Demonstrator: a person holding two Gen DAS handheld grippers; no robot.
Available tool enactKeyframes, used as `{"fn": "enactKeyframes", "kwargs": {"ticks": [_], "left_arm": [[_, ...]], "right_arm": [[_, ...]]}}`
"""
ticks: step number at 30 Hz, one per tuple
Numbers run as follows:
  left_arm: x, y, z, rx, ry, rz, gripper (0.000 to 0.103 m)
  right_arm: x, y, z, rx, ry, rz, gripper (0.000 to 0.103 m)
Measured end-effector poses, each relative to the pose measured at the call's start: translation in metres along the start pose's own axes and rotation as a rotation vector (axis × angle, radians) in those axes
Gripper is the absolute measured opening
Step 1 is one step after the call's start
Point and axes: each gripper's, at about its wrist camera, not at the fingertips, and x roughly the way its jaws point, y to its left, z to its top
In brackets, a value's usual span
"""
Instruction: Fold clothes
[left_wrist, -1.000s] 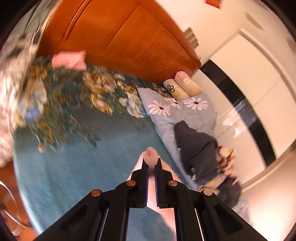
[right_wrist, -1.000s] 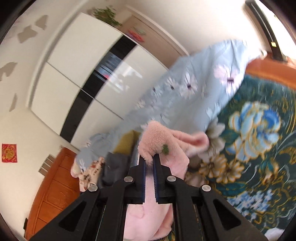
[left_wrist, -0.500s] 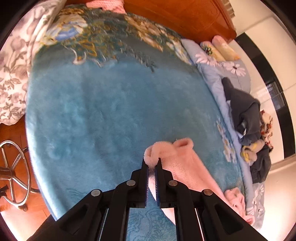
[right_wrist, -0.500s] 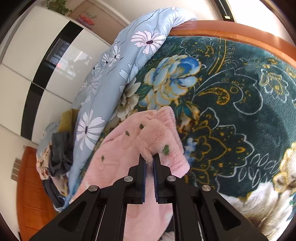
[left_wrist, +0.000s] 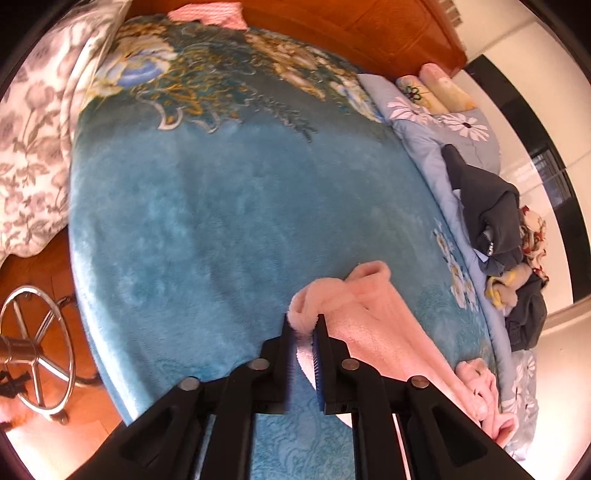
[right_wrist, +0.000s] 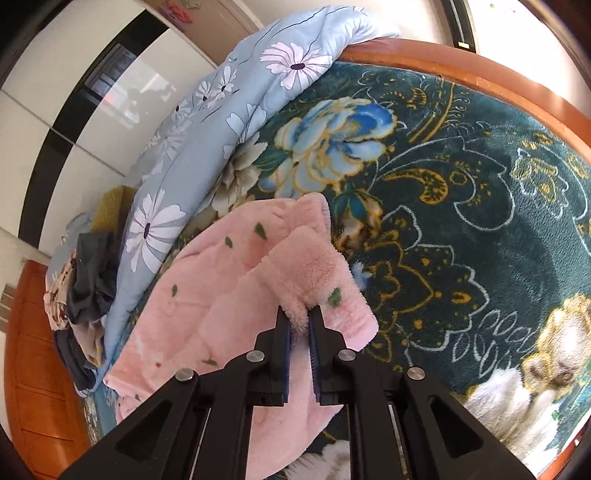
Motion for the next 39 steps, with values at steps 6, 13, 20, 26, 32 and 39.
{"fn": "enactKeyframes", "kwargs": {"ticks": [6,13,20,26,32,39], "left_arm": [[-0.016,0.014,0.004,-0.055,-0.036,0.049,0.039],[-0.019,-0.04,-0.011,0.025,-0.002,-0.031,0.044],[-0.014,-0.091,-0.047,0.153,0.098,-0.071,0.054],[-0.003,-0.097,-0.077,0.099,0.211,-0.068,0.055],[-0.005,-0.139,-0.092,0.2,0.197,-0.085,0.055],[0.015,-0.201,-0.095,0.3,0.217,-0.121,0.057]], "right_arm": [[-0.02,0.014,0.018,-0.078,0.012,-0.126,0.045],[-0.024,0.066,0.009,-0.211,-0.021,-0.065,0.045],[0.064,0.222,-0.084,-0.638,0.16,0.149,0.046],[0.098,0.322,-0.144,-0.955,0.163,0.222,0.047],[0.137,0.368,-0.176,-1.133,0.203,0.201,0.05],[0.154,0.333,-0.174,-1.193,0.172,0.058,0.025]]}}
